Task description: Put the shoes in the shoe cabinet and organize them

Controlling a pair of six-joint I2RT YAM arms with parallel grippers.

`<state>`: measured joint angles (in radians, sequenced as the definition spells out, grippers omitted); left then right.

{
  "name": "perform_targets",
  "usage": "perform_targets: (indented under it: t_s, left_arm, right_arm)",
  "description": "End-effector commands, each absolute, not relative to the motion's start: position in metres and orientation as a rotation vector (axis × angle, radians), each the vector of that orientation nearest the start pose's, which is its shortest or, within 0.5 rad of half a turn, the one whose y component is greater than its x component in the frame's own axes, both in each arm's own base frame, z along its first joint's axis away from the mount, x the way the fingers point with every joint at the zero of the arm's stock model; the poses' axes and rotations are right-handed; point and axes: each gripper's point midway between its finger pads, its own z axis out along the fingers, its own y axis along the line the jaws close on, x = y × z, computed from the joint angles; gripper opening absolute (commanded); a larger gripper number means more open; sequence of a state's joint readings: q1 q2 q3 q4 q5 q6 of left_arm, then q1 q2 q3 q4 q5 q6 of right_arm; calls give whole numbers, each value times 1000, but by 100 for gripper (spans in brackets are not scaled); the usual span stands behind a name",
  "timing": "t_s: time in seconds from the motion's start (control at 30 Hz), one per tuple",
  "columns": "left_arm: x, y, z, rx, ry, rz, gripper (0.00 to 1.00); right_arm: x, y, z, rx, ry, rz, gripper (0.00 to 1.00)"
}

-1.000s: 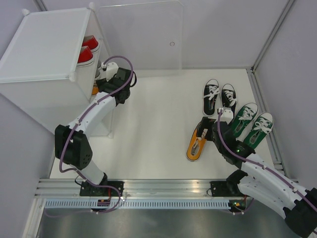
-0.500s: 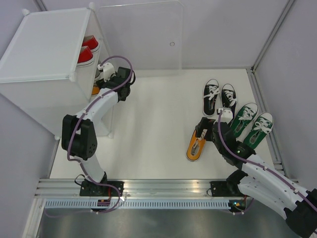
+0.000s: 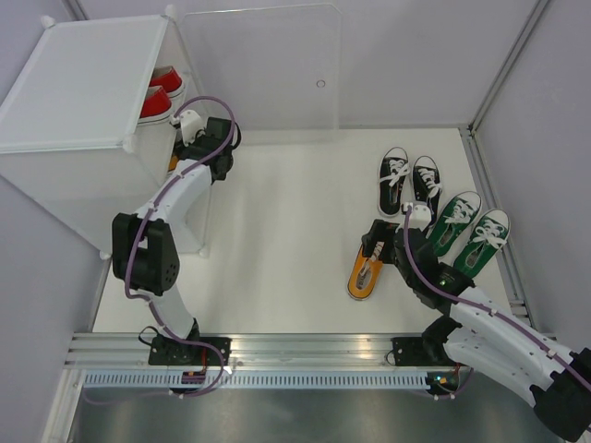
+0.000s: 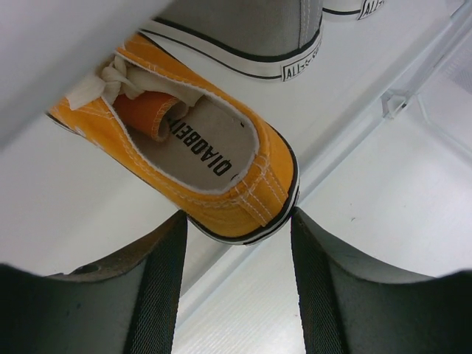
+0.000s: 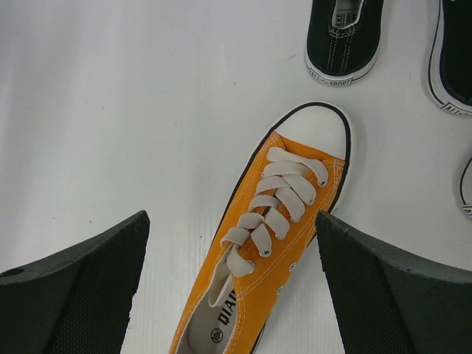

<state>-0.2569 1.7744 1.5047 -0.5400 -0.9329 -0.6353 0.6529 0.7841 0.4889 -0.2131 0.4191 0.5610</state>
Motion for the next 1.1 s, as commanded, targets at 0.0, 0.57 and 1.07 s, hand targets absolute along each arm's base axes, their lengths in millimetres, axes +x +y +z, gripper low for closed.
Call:
perform_targets:
  t_s: [0.0,0.57,1.07]
  left_arm:
    - [464,59,215,-844,1828,664,53]
    - [440,66,191,-869,1877,687,47]
    - [436,7,209,-713,2003,410,87]
  right_arm:
    - [258,133,141,167,2010,341,97]
    - [258,135,138,161,2015,348,96]
    - [258,134,137,162,2022,335,97]
